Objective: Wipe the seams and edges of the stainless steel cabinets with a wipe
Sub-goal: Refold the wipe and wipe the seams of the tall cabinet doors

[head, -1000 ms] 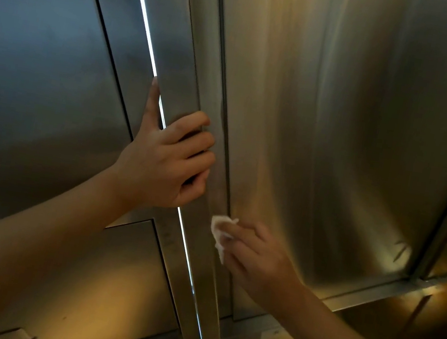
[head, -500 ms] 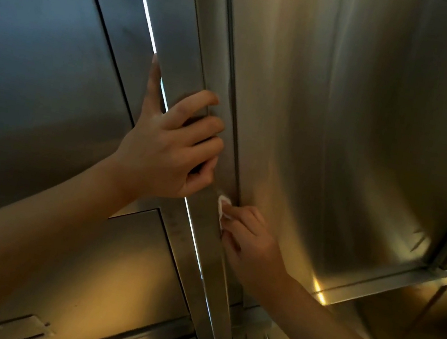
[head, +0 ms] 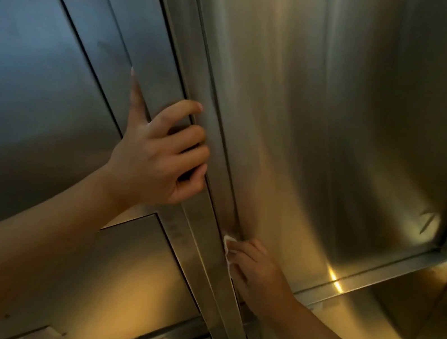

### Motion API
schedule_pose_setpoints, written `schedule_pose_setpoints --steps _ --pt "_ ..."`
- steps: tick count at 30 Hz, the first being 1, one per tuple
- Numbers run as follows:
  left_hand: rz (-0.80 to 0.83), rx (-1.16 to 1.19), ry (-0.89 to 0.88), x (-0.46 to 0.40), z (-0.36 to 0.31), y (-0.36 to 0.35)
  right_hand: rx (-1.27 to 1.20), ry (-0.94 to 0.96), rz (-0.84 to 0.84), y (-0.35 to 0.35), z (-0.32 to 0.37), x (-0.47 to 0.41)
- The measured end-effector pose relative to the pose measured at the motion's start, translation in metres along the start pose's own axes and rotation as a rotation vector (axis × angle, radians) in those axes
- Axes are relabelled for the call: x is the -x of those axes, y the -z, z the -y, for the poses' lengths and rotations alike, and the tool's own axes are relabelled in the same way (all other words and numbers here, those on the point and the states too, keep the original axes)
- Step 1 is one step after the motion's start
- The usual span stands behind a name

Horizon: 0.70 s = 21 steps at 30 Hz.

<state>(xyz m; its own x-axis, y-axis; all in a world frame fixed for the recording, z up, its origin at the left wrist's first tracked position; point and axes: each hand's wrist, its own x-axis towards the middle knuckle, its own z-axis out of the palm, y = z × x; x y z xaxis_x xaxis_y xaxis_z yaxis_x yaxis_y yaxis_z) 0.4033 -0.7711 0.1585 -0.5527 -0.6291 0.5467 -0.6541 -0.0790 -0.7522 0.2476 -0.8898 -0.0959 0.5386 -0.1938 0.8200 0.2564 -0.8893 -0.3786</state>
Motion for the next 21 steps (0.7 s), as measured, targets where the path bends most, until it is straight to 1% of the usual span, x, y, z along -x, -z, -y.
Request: schedule_pose_setpoints --steps 4,6,9,12,16,21 --pt "-0.016 0.021 0.06 0.004 -0.009 -0.006 -0.089 -0.055 -0.244 0.027 0.031 -0.036" --pt "-0.018 0.033 0.071 0.006 -0.012 -0.007 -0.135 -0.096 -0.322 0.033 0.043 -0.054" --pt "-0.021 0.048 0.071 0.008 -0.011 -0.009 -0.265 -0.191 -0.315 0.022 0.048 -0.066" --pt "-0.028 0.045 0.041 0.009 -0.012 -0.008 -0.347 -0.292 -0.316 0.003 0.041 -0.055" --pt "-0.024 0.047 0.005 0.01 -0.013 -0.009 -0.382 -0.309 -0.31 -0.006 0.032 -0.032" --pt "-0.031 0.044 -0.013 0.011 -0.013 -0.01 -0.348 -0.37 -0.232 -0.023 0.015 0.006"
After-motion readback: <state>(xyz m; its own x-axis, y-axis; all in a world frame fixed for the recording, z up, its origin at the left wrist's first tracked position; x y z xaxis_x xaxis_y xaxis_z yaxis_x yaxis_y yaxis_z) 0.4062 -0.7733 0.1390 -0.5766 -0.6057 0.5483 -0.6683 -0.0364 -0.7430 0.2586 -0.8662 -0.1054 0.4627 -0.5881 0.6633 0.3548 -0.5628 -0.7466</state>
